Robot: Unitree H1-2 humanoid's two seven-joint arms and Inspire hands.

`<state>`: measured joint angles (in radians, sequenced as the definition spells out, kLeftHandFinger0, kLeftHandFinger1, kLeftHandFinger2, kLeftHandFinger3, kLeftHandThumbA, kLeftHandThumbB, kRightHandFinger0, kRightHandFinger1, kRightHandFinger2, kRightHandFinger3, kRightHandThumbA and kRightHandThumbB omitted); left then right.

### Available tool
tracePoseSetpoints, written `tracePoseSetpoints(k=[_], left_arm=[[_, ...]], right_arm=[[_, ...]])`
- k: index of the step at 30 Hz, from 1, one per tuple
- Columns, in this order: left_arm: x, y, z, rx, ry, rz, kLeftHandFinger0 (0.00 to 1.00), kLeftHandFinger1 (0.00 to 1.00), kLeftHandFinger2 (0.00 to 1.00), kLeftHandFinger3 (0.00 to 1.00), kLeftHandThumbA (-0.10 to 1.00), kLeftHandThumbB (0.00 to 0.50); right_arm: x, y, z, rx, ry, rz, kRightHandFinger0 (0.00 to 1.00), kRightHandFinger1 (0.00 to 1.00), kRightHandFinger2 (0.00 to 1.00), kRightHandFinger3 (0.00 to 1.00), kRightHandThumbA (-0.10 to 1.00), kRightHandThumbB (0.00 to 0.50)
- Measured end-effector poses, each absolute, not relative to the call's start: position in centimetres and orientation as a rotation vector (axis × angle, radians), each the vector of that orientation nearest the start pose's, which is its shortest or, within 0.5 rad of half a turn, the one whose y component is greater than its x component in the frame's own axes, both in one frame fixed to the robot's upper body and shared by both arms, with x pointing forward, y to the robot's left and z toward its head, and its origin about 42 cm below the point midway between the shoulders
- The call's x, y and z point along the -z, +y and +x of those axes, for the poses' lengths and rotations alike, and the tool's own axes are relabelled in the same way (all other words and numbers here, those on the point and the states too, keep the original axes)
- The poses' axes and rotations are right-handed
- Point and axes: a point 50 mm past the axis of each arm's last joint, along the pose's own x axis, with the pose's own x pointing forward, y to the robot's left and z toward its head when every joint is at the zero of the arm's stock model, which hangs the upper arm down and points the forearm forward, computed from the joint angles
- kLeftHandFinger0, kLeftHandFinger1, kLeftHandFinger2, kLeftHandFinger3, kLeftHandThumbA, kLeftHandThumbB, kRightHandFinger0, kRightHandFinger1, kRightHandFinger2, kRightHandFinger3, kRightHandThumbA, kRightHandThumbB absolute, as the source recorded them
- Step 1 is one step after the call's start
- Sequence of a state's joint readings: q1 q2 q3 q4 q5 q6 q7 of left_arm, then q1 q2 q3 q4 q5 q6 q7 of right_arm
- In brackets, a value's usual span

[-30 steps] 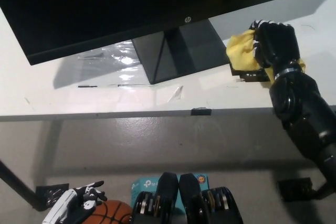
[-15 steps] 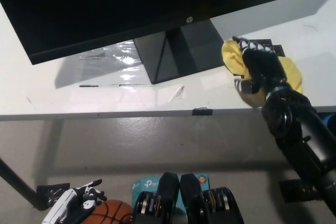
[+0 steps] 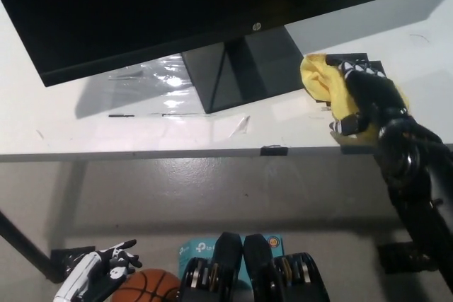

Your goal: The robot uses its right hand to pick up the cloth kept in the middle of the desk and use it to wipe the monitor in the middle of the desk by swiping its screen twice

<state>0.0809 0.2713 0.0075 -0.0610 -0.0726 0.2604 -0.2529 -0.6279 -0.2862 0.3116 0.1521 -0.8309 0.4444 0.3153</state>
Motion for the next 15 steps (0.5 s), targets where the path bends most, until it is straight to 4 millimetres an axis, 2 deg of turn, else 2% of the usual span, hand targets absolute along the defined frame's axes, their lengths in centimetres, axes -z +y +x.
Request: tracePoseSetpoints(k=[2,5,7,8,9,10,12,14,15], left_arm=[[-8.3,29.5,25.3,0.215,0.301,0.161,0.85,0.86,0.92,1.00,0.28,0.066],[-8.3,29.5,25.3,0.214,0.302,0.161,0.86,0.85,0.91,1.00,0.27,0.061],[-8.3,29.5,25.3,0.214,0.303,0.161,0.89,0.87,0.91,1.00,0.29,0.075],[-8.3,29.5,25.3,0.214,0.303,0.160,0.89,0.87,0.92,1.00,0.29,0.079],[-8.4,29.5,25.3,0.214,0.303,0.161,0.89,0.87,0.91,1.00,0.30,0.084],[-8.4,29.5,25.3,0.214,0.302,0.161,0.88,0.86,0.91,1.00,0.31,0.082],[-8.4,29.5,25.3,0.214,0.303,0.160,0.88,0.86,0.91,1.00,0.31,0.083],[-8.4,29.5,25.3,0.214,0.304,0.161,0.88,0.87,0.91,1.00,0.30,0.071],[-8.4,29.5,25.3,0.214,0.303,0.161,0.88,0.86,0.90,1.00,0.29,0.075]], right_arm=[[-24.2,-19.7,44.2,-0.167,-0.002,-1.198,1.00,1.00,1.00,1.00,0.82,0.406],[-24.3,-20.0,41.5,-0.184,-0.044,-1.188,1.00,1.00,1.00,1.00,0.82,0.403],[-24.4,-20.3,39.9,-0.184,-0.065,-1.182,1.00,1.00,1.00,1.00,0.80,0.392],[-24.4,-20.5,39.0,-0.181,-0.079,-1.179,1.00,1.00,1.00,1.00,0.78,0.395],[-24.5,-20.8,38.1,-0.176,-0.090,-1.175,1.00,1.00,1.00,1.00,0.66,0.373],[-24.6,-21.0,37.4,-0.170,-0.099,-1.170,1.00,1.00,1.00,1.00,0.62,0.356],[-24.6,-21.7,35.2,-0.145,-0.120,-1.144,1.00,1.00,1.00,1.00,0.60,0.343],[-24.7,-22.3,33.5,-0.122,-0.129,-1.125,1.00,1.00,1.00,1.00,0.56,0.215],[-24.6,-22.7,32.2,-0.103,-0.132,-1.109,1.00,1.00,1.00,1.00,0.52,0.187]])
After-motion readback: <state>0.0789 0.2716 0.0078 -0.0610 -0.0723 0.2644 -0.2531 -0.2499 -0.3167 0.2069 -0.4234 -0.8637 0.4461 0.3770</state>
